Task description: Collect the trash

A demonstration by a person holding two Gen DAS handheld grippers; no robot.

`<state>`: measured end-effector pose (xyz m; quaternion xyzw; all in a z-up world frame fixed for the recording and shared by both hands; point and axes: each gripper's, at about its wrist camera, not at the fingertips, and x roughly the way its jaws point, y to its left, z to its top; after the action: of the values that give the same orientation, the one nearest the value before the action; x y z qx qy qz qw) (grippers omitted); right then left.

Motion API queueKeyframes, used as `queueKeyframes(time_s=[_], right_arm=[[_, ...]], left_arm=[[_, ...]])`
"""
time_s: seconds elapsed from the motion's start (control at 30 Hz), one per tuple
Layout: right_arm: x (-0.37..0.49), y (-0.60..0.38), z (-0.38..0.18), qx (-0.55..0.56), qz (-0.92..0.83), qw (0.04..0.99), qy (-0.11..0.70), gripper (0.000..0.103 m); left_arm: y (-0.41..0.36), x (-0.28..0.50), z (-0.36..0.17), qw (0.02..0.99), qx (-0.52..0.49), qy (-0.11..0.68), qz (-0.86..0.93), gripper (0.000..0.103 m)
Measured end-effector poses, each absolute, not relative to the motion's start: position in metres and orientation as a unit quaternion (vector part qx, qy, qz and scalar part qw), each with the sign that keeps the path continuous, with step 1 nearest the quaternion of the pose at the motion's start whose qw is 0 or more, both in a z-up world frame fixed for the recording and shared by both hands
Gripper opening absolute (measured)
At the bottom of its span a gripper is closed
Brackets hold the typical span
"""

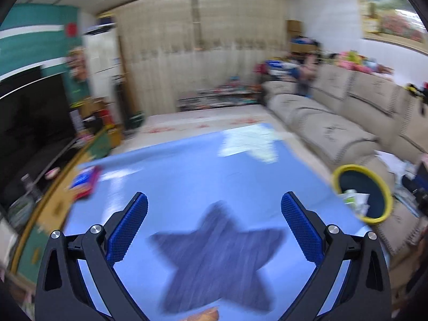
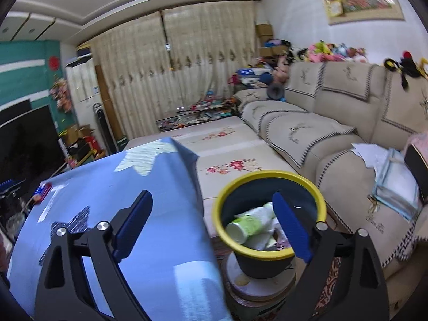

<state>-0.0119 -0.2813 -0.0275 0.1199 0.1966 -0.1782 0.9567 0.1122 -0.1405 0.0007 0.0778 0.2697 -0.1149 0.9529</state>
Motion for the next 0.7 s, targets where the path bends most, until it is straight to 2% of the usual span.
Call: queueKeyframes(time_s=[0.27,0.7], right_arm=[[-0.024,-0.245,-0.006,0.079,-0.158,0.965,0.195,0.091],[-0.042,-0.227,0.005,0.061,-0.163,0.966,0.193,0.092]], left_arm=[[-0.06,0.051,0.01,0.968,0.052,0.243,-0.043,0.098],[-0.023,0.001,0.015,0.974,0.016,0.224,-0.02,0.098]])
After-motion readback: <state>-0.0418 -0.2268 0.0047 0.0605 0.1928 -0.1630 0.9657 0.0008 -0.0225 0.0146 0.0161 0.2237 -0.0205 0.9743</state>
